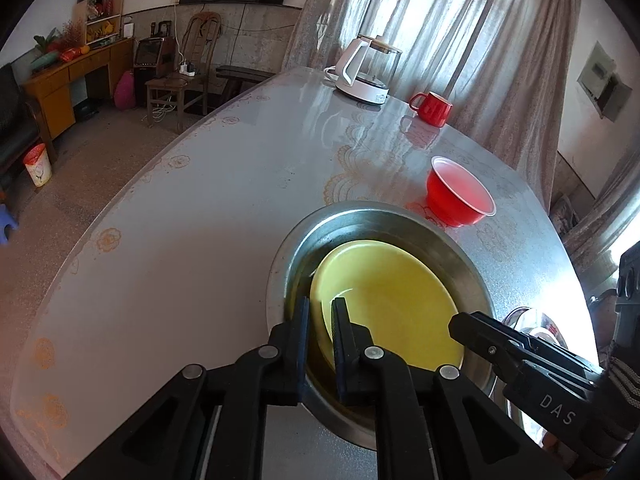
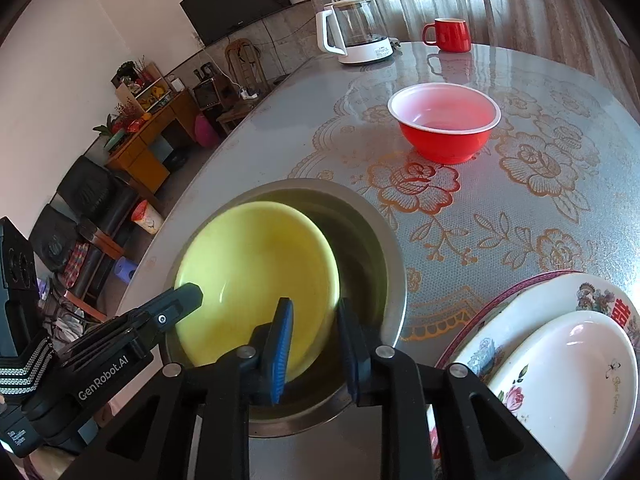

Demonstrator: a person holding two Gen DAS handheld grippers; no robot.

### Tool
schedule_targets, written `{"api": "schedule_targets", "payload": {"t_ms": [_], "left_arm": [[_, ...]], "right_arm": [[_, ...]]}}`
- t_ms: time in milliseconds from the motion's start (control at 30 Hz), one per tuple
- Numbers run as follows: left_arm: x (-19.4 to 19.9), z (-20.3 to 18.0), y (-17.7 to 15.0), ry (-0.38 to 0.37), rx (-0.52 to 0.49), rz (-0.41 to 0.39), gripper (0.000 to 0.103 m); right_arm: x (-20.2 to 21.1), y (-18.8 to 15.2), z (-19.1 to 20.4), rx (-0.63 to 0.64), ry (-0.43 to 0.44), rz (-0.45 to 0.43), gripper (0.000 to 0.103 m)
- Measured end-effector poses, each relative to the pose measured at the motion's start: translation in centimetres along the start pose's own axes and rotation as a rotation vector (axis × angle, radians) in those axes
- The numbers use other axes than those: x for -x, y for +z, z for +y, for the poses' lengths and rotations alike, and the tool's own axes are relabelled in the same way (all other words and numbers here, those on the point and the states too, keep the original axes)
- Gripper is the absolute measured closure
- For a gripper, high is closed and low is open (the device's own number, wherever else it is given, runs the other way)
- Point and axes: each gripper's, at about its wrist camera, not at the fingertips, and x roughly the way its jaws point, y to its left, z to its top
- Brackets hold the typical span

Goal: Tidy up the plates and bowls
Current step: 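Lower the yellow bowl into the steel bowl with the left gripper, then open the left gripper and withdraw it from the yellow bowl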

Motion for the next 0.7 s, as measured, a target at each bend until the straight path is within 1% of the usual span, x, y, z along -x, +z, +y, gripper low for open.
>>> {"api": "schedule_targets", "payload": {"t_ms": [167,367,567,700], "left_arm": [[-0.04,-0.13,-0.27,0.009,-0.026,-0.011,0.092],[0.03,-0.23,-0.3,0.007,-0.033,-0.01,0.092],[-0.1,-0.64,-0.33,0.009,-0.052,-0.009,0.092],[-0.47,-0.99,-0.26,-0.004,-0.055,0.004,0.092]], "right_arm": [[0.16,-0.24,0.23,0.033,-0.044,-0.026,0.081],[0.29,-0.28,-0.27,0.021,-0.044,-0.037,0.081],[0.43,-0.51,0.26,0.028,-0.06,-0.041,0.081],[0.45,-0.63,0.48,0.039,-0.066,-0.042,0.081]]}}
